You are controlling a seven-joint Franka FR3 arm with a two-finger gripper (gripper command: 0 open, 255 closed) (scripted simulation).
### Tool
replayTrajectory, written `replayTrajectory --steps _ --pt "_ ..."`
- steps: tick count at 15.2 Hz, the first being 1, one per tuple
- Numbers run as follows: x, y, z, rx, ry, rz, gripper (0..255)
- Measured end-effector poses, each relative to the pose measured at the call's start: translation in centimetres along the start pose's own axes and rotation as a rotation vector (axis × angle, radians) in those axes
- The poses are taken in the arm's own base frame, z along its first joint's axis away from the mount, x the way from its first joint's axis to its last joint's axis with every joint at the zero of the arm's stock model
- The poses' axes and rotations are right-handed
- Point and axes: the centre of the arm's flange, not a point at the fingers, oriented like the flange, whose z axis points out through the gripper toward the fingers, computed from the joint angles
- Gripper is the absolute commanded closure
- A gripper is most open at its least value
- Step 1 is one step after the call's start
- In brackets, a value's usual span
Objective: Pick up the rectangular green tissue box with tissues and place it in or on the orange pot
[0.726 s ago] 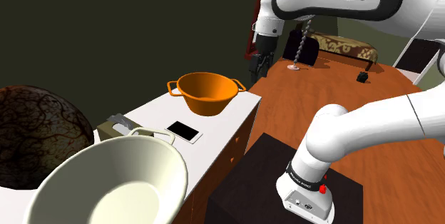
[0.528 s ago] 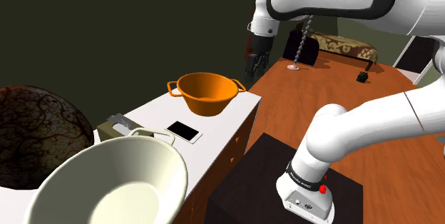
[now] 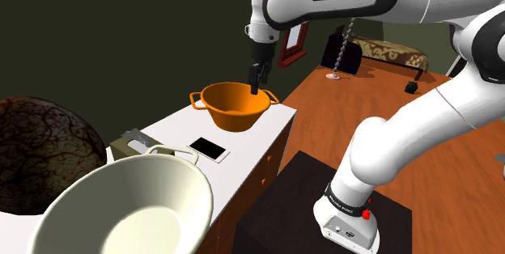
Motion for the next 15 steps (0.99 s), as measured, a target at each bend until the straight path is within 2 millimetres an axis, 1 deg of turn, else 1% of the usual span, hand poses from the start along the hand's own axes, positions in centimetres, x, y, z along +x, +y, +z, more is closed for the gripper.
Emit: replayTrajectory --steps 1,3,7,9,11,12,13,15 --pt "1.4 -0.8 0.4 -0.012 0.002 -0.026 0" --pt "3.4 -1.9 0.7 -0.035 0.007 -0.079 0" --pt "8.1 -5.3 1.4 -0.082 0.018 -0.184 0" --pt "10.1 -6.8 1.8 -0.105 0.023 -0.236 0" --pt "11.8 -8.7 2.1 -0.129 0.028 -0.288 0" --pt "13.0 -9.5 2.2 -0.141 0.031 -0.315 0" --pt "13.9 -10.5 2.8 -0.152 0.033 -0.341 0" --pt "15.7 -12.7 3.0 -0.176 0.038 -0.393 0"
